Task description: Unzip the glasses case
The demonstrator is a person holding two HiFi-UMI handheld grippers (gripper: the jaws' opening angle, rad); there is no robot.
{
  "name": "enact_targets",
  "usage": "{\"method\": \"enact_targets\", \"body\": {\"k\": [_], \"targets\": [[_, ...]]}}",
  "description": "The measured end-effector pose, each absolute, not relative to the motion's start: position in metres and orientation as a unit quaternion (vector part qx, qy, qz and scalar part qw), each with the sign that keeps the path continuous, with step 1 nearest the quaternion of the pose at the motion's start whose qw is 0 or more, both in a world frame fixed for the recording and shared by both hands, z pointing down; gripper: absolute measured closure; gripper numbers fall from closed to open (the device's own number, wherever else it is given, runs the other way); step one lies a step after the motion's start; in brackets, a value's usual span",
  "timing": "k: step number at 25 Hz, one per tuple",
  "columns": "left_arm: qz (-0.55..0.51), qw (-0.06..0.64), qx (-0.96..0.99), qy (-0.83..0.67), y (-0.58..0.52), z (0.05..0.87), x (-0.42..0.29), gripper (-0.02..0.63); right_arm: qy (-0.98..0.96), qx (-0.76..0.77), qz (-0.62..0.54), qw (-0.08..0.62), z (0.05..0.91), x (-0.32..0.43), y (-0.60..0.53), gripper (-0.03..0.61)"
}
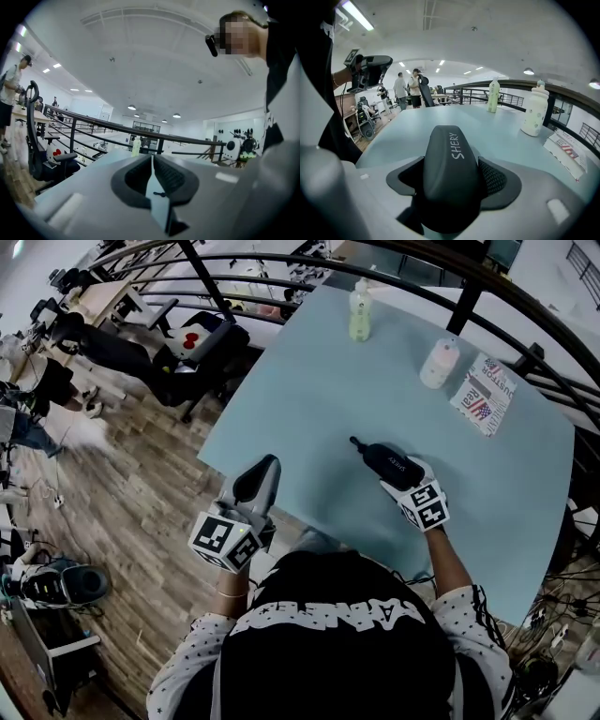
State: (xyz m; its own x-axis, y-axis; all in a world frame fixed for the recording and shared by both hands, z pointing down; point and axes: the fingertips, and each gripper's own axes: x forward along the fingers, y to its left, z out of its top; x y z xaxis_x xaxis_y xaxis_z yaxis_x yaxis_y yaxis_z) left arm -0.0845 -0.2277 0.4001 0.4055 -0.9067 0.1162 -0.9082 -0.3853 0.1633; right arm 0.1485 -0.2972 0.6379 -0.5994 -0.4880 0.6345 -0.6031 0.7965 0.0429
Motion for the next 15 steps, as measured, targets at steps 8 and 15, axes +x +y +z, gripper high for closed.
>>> {"method": "enact_targets", "body": {"k": [8,15], "targets": [[0.001,0.114,0.832,-0.543,-0.226,0.406,-0.084,0.614,-0.885,0.339,0.122,0.294,0.631,0.150,-0.299,0.232],[-0.009,0.131,0.836,-0.532,-0.223,0.406,-0.081,0.614,-0.890,0.361,0.145,0.237,0.604,0.146,-0.294,0.235]]}}
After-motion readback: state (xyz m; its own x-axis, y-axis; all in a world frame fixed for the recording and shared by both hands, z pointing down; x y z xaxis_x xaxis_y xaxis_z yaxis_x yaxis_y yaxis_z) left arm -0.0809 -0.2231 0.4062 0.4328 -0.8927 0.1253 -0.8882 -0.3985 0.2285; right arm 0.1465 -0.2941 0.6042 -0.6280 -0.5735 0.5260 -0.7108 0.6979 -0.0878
